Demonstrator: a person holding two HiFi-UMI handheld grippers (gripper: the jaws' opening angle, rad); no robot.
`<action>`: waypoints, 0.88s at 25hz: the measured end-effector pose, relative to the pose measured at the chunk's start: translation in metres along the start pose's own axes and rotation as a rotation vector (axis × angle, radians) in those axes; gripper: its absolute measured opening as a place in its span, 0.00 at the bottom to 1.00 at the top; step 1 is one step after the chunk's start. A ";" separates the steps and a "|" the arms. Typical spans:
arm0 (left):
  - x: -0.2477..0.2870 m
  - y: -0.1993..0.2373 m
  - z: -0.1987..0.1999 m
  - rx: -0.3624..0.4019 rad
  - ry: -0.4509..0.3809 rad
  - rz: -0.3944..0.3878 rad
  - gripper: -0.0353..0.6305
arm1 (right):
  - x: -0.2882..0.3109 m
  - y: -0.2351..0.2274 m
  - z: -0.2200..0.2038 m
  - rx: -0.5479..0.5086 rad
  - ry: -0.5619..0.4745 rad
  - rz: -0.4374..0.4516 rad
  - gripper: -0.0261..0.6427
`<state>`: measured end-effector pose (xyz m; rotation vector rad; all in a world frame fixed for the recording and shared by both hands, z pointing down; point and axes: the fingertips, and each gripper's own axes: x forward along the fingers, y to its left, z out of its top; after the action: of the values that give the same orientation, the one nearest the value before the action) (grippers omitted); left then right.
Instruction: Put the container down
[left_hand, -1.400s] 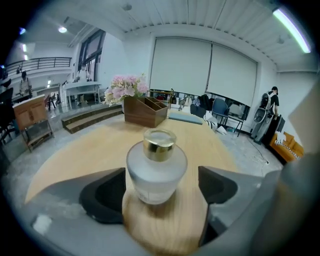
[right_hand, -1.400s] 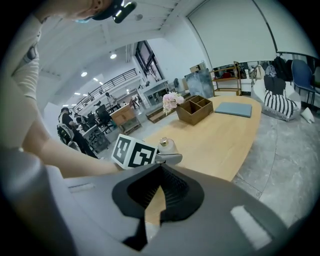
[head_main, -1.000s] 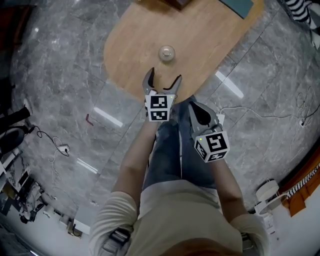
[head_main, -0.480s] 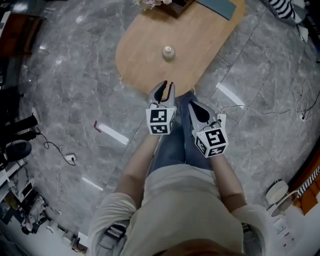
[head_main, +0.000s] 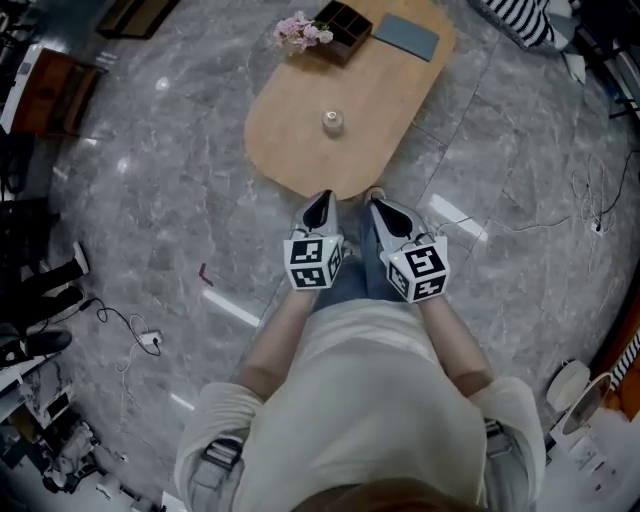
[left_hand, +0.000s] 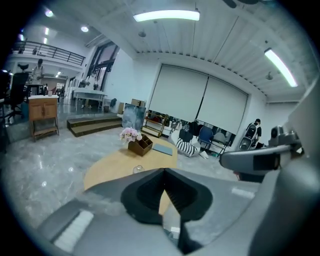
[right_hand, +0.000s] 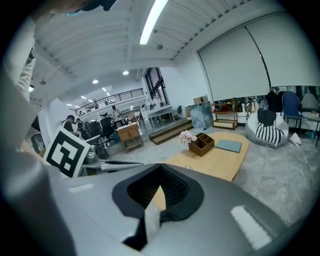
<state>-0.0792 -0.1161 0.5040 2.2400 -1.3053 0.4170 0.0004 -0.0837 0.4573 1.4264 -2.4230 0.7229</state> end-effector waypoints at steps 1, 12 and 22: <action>-0.010 -0.004 0.004 -0.013 -0.003 -0.007 0.05 | -0.005 0.003 0.004 0.002 -0.004 -0.003 0.04; -0.078 -0.026 0.059 -0.010 -0.046 -0.094 0.05 | -0.036 0.042 0.058 -0.030 -0.087 0.026 0.04; -0.100 -0.016 0.078 -0.011 -0.066 -0.087 0.05 | -0.043 0.053 0.079 -0.070 -0.125 0.031 0.04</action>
<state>-0.1135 -0.0823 0.3854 2.3099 -1.2343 0.3057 -0.0207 -0.0711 0.3559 1.4503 -2.5429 0.5651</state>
